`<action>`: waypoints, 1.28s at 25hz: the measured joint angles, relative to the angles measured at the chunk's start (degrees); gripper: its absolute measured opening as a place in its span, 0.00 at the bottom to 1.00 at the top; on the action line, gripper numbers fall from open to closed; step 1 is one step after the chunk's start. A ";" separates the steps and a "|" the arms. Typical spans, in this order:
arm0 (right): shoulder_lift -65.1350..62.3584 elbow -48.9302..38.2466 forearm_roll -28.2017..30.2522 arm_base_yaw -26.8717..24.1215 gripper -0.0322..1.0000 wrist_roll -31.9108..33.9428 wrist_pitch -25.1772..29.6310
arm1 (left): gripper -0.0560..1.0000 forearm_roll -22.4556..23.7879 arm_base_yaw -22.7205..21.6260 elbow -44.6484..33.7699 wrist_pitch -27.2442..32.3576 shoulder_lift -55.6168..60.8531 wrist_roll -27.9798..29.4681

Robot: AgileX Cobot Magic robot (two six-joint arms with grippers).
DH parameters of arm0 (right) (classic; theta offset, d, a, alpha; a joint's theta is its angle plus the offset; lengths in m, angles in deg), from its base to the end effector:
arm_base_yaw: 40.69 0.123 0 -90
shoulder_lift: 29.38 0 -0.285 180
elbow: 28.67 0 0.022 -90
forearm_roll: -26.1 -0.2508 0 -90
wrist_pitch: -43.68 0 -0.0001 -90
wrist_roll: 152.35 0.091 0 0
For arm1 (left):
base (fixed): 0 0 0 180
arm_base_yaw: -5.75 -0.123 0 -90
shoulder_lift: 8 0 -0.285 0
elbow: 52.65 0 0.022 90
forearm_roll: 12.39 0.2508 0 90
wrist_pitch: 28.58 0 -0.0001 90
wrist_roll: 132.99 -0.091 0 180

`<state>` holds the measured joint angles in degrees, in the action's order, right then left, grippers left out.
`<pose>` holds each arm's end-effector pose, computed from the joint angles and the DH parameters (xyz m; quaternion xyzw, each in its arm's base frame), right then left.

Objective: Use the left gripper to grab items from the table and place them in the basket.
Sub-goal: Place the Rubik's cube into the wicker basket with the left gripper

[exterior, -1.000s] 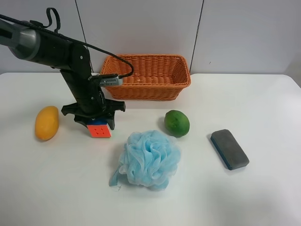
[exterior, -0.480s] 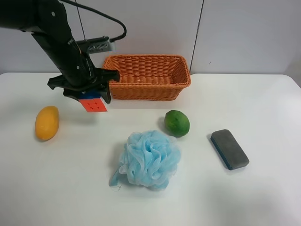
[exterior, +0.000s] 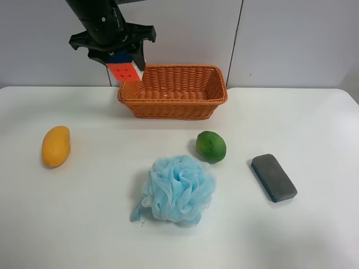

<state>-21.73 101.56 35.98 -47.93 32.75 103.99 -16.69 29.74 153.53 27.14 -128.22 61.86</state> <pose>-0.0048 -0.0131 0.2731 0.0938 0.8476 -0.0957 0.5134 0.4005 -0.1844 0.2951 0.0646 0.9626 -0.1201 0.2340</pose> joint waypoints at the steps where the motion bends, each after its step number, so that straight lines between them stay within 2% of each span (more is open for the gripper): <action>1: 0.00 0.00 0.00 0.00 0.99 0.00 0.00 | 0.59 -0.21 0.00 2.60 0.00 -1.87 -0.65; 6: 0.00 0.00 0.00 0.00 0.99 0.00 0.00 | 0.59 -2.86 0.00 12.84 -0.76 -11.04 -4.64; 8: 0.00 0.00 0.00 0.00 0.99 0.00 0.00 | 0.59 -4.11 0.00 14.92 -2.86 -13.83 -6.04; 15: 0.00 0.00 0.00 0.00 0.99 0.00 0.00 | 0.59 -5.13 0.00 15.65 -10.49 -21.02 -9.92; 26: 0.00 0.00 0.00 0.00 0.99 0.00 0.00 | 0.60 -5.51 0.00 15.62 -14.81 -25.60 -12.97; 27: 0.00 0.00 0.00 0.00 0.99 0.00 0.00 | 0.64 -5.56 0.00 15.62 -15.00 -25.60 -13.25; 30: 0.00 0.00 0.00 0.00 0.99 0.00 0.00 | 0.88 -5.68 0.00 15.73 -15.13 -25.60 -13.52; 32: 0.00 0.00 0.00 0.00 0.99 0.00 0.00 | 0.96 -5.68 0.00 15.73 -15.23 -25.60 -13.63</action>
<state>-21.73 101.56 35.98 -47.93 32.75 103.99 -22.38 29.74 169.26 11.91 -153.82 48.23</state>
